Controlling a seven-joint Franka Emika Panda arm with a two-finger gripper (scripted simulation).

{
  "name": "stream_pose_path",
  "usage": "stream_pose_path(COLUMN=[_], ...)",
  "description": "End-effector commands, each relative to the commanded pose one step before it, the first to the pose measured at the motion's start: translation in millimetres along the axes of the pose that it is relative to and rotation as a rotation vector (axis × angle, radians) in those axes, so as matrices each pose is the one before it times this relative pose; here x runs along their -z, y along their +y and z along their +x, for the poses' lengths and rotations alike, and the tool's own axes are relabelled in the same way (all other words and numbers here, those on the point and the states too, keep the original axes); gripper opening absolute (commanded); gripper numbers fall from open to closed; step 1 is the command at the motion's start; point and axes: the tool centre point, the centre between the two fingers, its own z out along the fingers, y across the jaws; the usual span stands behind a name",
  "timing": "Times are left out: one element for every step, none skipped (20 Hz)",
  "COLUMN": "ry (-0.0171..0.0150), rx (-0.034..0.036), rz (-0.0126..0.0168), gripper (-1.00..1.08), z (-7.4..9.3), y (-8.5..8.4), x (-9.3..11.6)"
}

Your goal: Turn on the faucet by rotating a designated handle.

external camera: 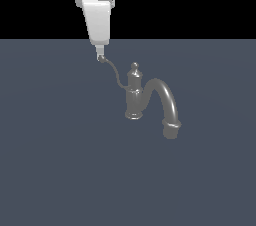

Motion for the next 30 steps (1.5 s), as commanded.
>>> stream_pose_path(ry=[0.00028,0.0,-0.00006,0.0,-0.00009,0.0,-0.00009,0.0,-0.00009,0.0,-0.00008,0.0,-0.00008,0.0,-0.00007,0.0,-0.00006,0.0,-0.00005,0.0,-0.00004,0.0,-0.00001,0.00002,0.0,0.00101,-0.00003,-0.00005,-0.00003,-0.00004], rx=[-0.00174,0.0,0.00042,0.0,0.00059,0.0,0.0006,0.0,0.0006,0.0,0.0006,0.0,0.0006,0.0,0.00061,0.0,0.00061,0.0,0.00061,0.0,0.00061,0.0,0.0006,0.00042,0.0,0.01435,-0.00062,-0.00108,-0.00062,-0.00088], rz=[-0.00221,0.0,-0.00055,0.0,-0.00077,0.0,-0.00077,0.0,-0.00077,0.0,-0.00076,0.0,-0.00076,0.0,-0.00076,0.0,-0.00076,0.0,-0.00076,0.0,-0.00076,0.0,-0.00077,-0.00054,0.0,0.00645,-0.0003,-0.00052,-0.0003,-0.00042], gripper=[-1.0,-1.0,-1.0,-1.0,-1.0,-1.0,-1.0,-1.0,-1.0,-1.0,-1.0,-1.0,-1.0,-1.0,-1.0,-1.0,-1.0,-1.0,-1.0,-1.0,-1.0,-1.0,-1.0,-1.0,-1.0,-1.0,-1.0,-1.0,-1.0,-1.0], z=[5.18,2.59,2.4,2.62,2.35,2.65,2.38,2.68,2.41,2.71,2.45,2.75,2.49,2.79,2.53,2.83,2.57,2.87,2.62,2.92,2.67,2.97,2.73,2.86,0.0,-9.42,6.08,6.27,6.04,6.14], y=[5.32,2.94,2.8,2.97,2.77,3.01,2.8,3.04,2.84,3.08,2.87,3.12,2.91,3.16,2.95,3.2,2.99,3.25,3.03,3.3,3.08,3.35,3.12,3.22,0.0,-6.94,0.29,0.28,0.28,0.28], x=[-0.18,0.14,-0.15,0.14,-0.26,0.14,-0.26,0.14,-0.25,0.14,-0.24,0.14,-0.24,0.14,-0.23,0.15,-0.22,0.15,-0.22,0.15,-0.21,0.16,-0.19,-0.08,0.0,1.55,-0.05,-0.16,-0.05,-0.11])
